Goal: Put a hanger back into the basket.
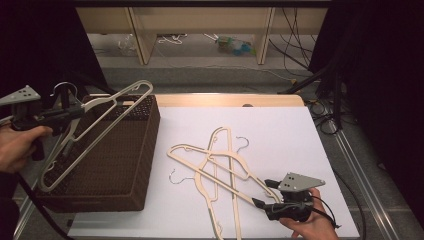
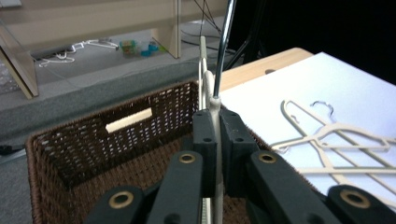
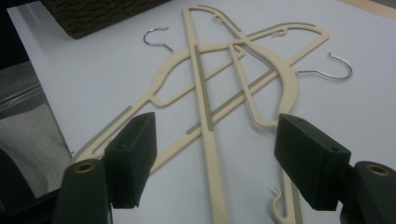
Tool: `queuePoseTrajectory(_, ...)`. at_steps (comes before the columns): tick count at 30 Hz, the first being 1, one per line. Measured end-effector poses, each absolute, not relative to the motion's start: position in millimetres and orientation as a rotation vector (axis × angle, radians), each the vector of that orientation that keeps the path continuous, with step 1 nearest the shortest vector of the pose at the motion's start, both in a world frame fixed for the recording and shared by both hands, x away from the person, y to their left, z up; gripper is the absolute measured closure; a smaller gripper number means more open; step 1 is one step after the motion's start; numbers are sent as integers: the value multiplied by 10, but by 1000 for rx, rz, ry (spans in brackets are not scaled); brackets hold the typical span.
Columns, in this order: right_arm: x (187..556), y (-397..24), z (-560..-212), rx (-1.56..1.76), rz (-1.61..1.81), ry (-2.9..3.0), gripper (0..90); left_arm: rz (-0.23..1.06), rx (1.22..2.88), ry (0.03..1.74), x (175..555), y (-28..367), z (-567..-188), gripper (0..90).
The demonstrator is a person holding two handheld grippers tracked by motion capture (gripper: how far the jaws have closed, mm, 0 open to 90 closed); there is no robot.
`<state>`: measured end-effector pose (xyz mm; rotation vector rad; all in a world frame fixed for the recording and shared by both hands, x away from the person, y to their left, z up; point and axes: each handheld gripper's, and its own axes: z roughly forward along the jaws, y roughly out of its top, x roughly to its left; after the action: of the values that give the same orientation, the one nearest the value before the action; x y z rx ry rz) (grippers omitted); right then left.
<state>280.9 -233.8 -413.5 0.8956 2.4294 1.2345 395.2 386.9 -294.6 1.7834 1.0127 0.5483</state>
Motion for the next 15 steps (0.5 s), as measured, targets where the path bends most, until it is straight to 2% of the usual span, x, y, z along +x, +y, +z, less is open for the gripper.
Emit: queuePoseTrajectory(15,2826,-2349,-4151,895,1234,2428,313,501,1833,1081,4037,3944,-3187,858)
